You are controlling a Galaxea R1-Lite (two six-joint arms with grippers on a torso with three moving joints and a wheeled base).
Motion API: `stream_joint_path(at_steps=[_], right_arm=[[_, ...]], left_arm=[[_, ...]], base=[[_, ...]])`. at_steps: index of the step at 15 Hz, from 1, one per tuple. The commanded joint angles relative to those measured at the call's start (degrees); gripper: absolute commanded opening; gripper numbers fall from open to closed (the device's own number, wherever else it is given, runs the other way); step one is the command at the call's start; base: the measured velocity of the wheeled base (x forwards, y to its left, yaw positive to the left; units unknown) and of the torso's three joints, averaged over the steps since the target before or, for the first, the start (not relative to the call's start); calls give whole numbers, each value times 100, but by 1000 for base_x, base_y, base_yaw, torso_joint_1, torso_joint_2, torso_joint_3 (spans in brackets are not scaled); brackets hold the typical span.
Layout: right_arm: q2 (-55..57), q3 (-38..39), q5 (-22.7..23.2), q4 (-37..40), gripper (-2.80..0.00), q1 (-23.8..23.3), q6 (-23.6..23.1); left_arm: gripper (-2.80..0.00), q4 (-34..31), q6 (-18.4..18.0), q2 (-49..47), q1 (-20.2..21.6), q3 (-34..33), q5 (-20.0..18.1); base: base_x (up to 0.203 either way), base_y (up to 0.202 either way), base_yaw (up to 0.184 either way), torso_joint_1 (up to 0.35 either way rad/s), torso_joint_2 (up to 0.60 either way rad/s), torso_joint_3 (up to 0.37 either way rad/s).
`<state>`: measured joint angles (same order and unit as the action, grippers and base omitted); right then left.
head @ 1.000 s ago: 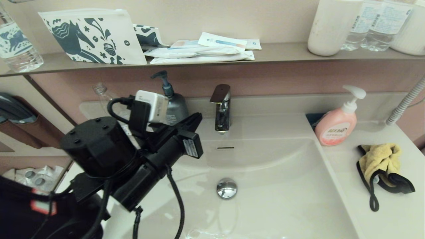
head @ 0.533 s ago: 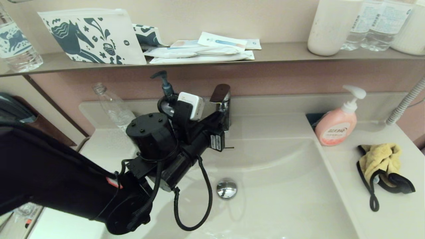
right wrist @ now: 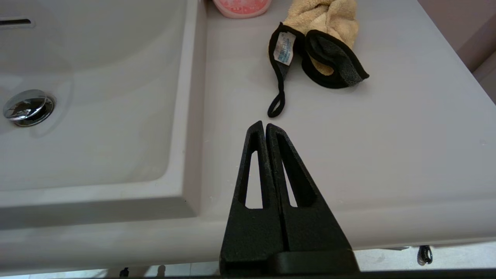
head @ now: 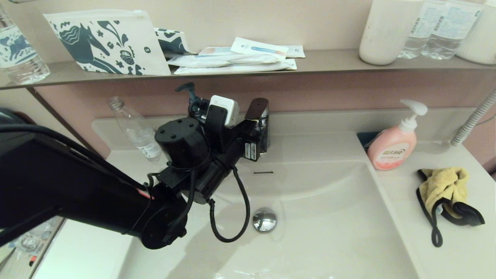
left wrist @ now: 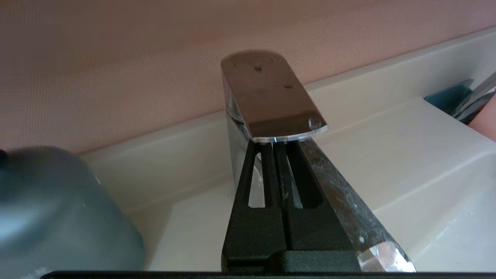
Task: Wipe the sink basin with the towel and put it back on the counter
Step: Turn on the faucet
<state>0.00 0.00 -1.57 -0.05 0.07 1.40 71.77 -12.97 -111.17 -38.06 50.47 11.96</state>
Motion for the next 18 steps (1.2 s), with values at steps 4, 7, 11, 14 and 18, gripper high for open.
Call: stream_joint_path(at_steps=[4, 7, 11, 14, 18], right_arm=[[9, 0, -1, 1, -280, 1, 1], [9, 0, -1, 3, -280, 1, 1], [9, 0, -1, 5, -280, 1, 1], [9, 0, -1, -4, -280, 1, 1], [9, 0, -1, 3, -280, 1, 1]], left_arm=[[-280, -299, -42, 526, -74, 150, 11], [-280, -409, -40, 649, -213, 78, 43], [-280, -408, -45, 769, -211, -70, 46], [-280, -418, -52, 926, -154, -143, 52], [-280, -625, -63, 954, -149, -12, 43]], base=[[0, 0, 0, 0, 0, 0], [0, 0, 0, 0, 0, 0], [0, 0, 0, 0, 0, 0], [0, 0, 0, 0, 0, 0], [0, 0, 0, 0, 0, 0]])
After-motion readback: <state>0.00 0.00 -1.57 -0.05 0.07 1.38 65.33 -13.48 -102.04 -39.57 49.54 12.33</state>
